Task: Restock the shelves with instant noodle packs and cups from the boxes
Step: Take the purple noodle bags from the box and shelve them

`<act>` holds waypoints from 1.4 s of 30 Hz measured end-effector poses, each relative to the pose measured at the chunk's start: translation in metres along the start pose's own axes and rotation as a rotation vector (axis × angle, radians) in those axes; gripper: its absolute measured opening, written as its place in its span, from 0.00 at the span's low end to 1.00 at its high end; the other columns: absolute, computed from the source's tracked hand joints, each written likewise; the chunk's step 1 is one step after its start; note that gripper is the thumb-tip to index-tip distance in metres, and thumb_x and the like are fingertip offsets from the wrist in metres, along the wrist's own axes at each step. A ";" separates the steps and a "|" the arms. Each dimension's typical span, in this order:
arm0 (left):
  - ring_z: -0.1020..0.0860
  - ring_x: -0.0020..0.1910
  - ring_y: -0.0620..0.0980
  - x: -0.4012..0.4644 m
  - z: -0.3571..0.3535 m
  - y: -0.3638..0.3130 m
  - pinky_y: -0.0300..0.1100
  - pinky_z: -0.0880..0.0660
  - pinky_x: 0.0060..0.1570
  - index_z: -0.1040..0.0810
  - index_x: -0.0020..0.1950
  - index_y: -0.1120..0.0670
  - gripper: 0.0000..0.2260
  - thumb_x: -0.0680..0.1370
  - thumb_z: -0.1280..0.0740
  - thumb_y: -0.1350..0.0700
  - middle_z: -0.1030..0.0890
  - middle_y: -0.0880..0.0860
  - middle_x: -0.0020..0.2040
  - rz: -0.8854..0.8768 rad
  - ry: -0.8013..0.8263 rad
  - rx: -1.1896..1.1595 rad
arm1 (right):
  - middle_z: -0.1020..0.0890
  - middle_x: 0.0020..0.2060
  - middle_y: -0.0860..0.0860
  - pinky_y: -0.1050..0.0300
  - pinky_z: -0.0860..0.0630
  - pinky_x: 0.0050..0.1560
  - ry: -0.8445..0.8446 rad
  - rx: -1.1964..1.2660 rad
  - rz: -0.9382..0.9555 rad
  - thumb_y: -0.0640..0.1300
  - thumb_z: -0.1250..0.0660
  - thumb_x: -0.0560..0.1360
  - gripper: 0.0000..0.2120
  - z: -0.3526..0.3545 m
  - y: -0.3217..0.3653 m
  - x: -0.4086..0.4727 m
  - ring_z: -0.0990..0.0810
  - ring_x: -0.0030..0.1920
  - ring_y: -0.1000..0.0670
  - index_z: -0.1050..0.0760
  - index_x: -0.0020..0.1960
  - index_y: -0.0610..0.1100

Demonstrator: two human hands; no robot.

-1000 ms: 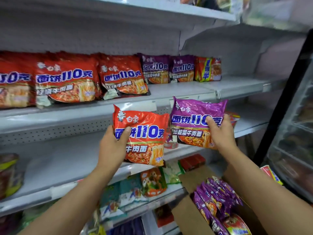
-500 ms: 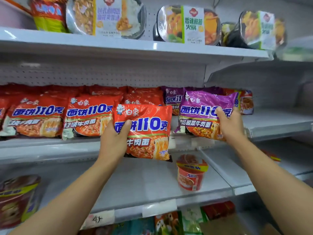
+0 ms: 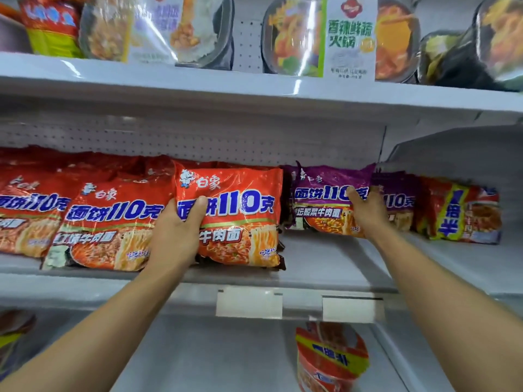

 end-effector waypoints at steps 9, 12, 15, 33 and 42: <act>0.19 0.48 0.51 0.004 -0.005 0.005 0.55 0.23 0.55 0.26 0.53 0.50 0.13 0.78 0.38 0.42 0.19 0.50 0.48 -0.002 -0.048 0.021 | 0.24 0.61 0.40 0.49 0.27 0.58 0.136 -0.009 -0.003 0.50 0.40 0.80 0.21 -0.034 -0.029 0.030 0.24 0.60 0.40 0.34 0.66 0.37; 0.19 0.47 0.50 0.003 -0.007 0.005 0.53 0.23 0.54 0.26 0.54 0.50 0.12 0.78 0.38 0.43 0.18 0.50 0.48 -0.002 -0.045 0.013 | 0.26 0.64 0.38 0.51 0.30 0.59 0.132 -0.055 -0.004 0.50 0.42 0.81 0.22 -0.038 -0.036 0.033 0.27 0.63 0.38 0.37 0.68 0.35; 0.19 0.46 0.48 0.001 -0.009 0.005 0.48 0.22 0.49 0.27 0.55 0.51 0.12 0.79 0.38 0.45 0.19 0.49 0.47 -0.014 -0.053 -0.007 | 0.27 0.65 0.38 0.51 0.31 0.60 0.128 -0.078 0.008 0.46 0.42 0.82 0.23 -0.040 -0.036 0.035 0.28 0.64 0.38 0.41 0.71 0.35; 0.21 0.41 0.41 0.008 -0.016 0.015 0.32 0.27 0.34 0.29 0.55 0.52 0.10 0.80 0.38 0.48 0.20 0.48 0.45 -0.023 0.036 -0.026 | 0.44 0.71 0.37 0.46 0.41 0.71 0.057 -0.492 0.262 0.46 0.30 0.75 0.36 -0.013 0.004 -0.004 0.46 0.73 0.38 0.46 0.75 0.38; 0.21 0.43 0.47 0.020 -0.018 0.026 0.39 0.24 0.39 0.30 0.56 0.54 0.14 0.79 0.38 0.45 0.21 0.52 0.50 -0.052 0.072 0.105 | 0.43 0.72 0.38 0.46 0.43 0.72 0.041 -0.467 0.245 0.46 0.32 0.76 0.31 -0.006 0.036 -0.052 0.45 0.73 0.39 0.41 0.73 0.39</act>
Point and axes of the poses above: each hand's wrist, its own x-axis towards the middle knuckle, its own z-axis out of the back of the hand, y = z × x, the point moved 4 cm from there along x, towards the middle knuckle
